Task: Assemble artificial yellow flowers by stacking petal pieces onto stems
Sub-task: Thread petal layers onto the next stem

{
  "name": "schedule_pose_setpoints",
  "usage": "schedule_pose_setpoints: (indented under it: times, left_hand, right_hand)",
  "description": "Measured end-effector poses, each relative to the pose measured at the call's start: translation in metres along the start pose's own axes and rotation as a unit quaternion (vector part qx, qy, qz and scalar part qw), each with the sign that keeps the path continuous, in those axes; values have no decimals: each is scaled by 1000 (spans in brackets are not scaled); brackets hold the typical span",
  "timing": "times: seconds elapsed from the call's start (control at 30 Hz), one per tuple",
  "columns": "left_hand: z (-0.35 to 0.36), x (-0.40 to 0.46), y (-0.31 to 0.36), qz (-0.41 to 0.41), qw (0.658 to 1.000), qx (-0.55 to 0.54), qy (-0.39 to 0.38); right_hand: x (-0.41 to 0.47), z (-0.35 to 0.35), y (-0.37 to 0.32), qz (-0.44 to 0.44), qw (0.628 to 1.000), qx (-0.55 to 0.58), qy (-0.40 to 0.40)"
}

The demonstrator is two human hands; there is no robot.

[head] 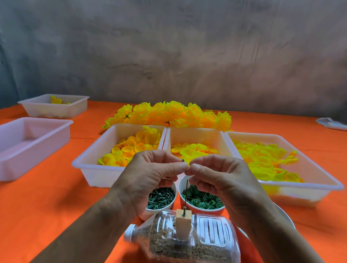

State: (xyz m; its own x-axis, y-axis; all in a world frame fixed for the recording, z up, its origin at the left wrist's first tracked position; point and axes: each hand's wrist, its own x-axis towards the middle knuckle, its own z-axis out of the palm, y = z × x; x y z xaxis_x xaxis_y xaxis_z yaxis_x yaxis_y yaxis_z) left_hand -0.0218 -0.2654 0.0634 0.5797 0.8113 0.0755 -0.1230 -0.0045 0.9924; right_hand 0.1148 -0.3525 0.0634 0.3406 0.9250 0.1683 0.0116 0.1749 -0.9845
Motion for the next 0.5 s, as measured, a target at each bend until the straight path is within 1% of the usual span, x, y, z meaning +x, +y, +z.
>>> schedule_pose_setpoints:
  times: [0.07,0.13,0.2,0.27,0.37,0.5]
  left_hand:
    - [-1,0,-2,-34,998,-44,13]
    - [-1,0,-6,-74,993,-95,12]
    - [0,-2,-9,-110,986,-122,2]
    - [0,-2,-11,-136,980,-142,-6]
    - [0,-3,-12,-157,976,-153,-6]
    - [4,-4,-16,-160,977,-142,-6]
  right_hand:
    - [-6,-1,2,-26,999,-27,9]
    - [-13,-1,8,-35,999,-37,1]
    - [-18,4,15,-34,999,-38,-10]
    - [-20,11,21,-48,998,-43,-4]
    - [-20,17,23,-73,997,-25,11]
    - [-22,17,26,-90,996,-11,22]
